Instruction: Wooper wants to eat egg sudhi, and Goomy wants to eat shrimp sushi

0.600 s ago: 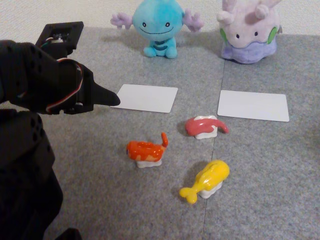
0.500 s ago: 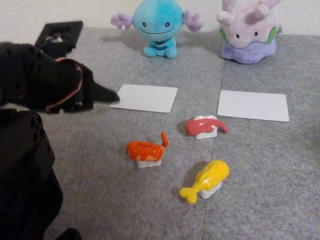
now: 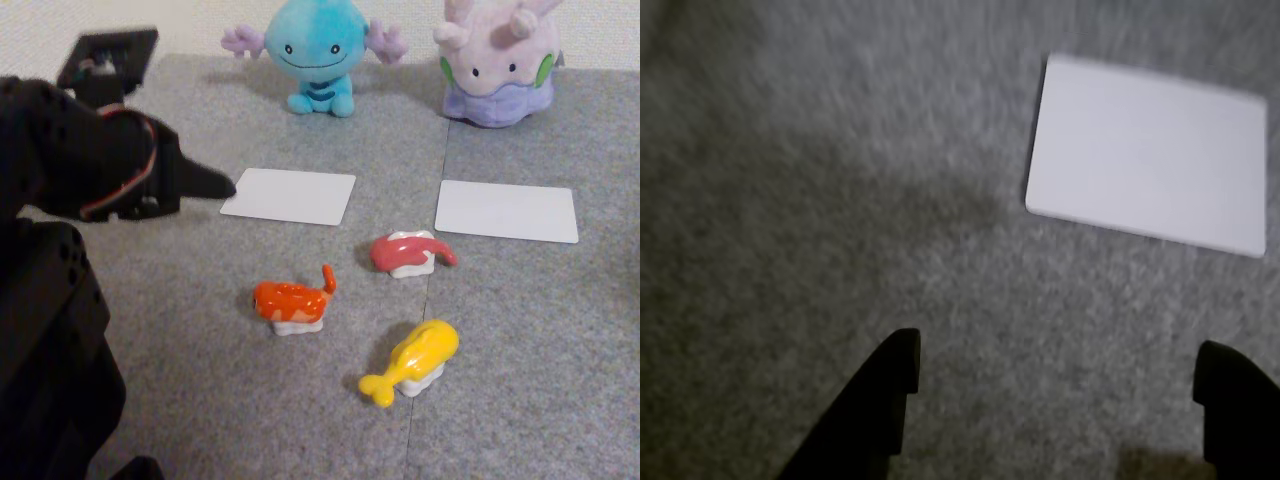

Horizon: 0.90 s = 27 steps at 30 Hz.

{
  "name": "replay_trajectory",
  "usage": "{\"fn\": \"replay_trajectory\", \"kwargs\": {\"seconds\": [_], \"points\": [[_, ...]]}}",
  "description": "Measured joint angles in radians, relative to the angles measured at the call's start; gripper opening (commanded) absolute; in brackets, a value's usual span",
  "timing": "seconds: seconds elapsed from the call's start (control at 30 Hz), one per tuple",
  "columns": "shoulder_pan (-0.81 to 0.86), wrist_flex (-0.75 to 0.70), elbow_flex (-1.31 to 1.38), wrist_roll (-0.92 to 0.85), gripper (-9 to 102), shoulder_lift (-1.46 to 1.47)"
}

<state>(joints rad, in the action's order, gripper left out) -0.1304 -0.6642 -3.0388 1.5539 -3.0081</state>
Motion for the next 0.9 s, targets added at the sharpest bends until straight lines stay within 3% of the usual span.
{"fn": "replay_trajectory", "kwargs": {"seconds": [0.27,0.53,0.7,0.9], "points": [[0.037,-0.044,0.077,-0.002,32,0.008],[0.052,-0.255,0.373,-0.012,32,0.028],[0.071,-0.379,0.580,-0.055,32,0.204],[0.262,-0.511,0.828,-0.103,32,0.494]]}}
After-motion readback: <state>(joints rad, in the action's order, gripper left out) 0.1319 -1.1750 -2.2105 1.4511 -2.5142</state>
